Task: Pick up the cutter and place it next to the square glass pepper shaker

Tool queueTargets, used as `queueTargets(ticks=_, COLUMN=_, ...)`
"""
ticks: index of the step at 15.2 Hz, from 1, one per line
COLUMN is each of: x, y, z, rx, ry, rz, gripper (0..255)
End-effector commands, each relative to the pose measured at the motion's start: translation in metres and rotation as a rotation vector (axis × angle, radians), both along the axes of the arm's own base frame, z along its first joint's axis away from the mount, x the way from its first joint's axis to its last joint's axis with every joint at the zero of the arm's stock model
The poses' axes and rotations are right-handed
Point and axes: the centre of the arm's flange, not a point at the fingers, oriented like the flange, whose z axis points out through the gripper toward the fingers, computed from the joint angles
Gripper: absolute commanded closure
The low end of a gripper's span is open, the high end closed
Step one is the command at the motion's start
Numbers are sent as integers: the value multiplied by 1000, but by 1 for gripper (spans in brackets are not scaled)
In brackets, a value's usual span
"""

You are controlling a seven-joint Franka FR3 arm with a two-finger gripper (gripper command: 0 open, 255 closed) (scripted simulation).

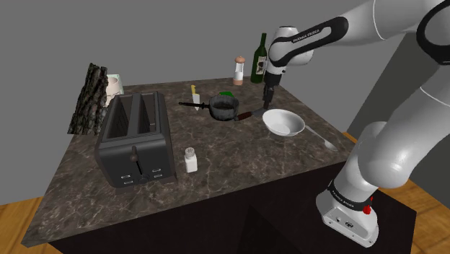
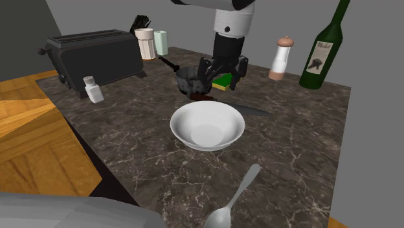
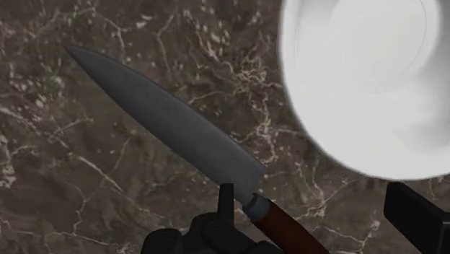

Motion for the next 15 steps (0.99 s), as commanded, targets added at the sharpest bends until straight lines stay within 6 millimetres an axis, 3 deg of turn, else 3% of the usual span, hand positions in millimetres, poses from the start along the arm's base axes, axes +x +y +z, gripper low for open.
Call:
queueTargets(ticks=1, x=22, y=0, z=-18, rx=3, ry=-17, rz=100, gripper=0)
queueTargets(ticks=4, x=51, y=2, z=-36, rx=10, ry=-37, rz=223, gripper=0)
queueTargets(ticks=11, x=52, y=7, z=-73, rx=10, ry=-37, rz=223, gripper=0)
queueTargets(ticks=15, x=52, y=7, z=-76, rx=10, ry=-37, rz=223, gripper=0)
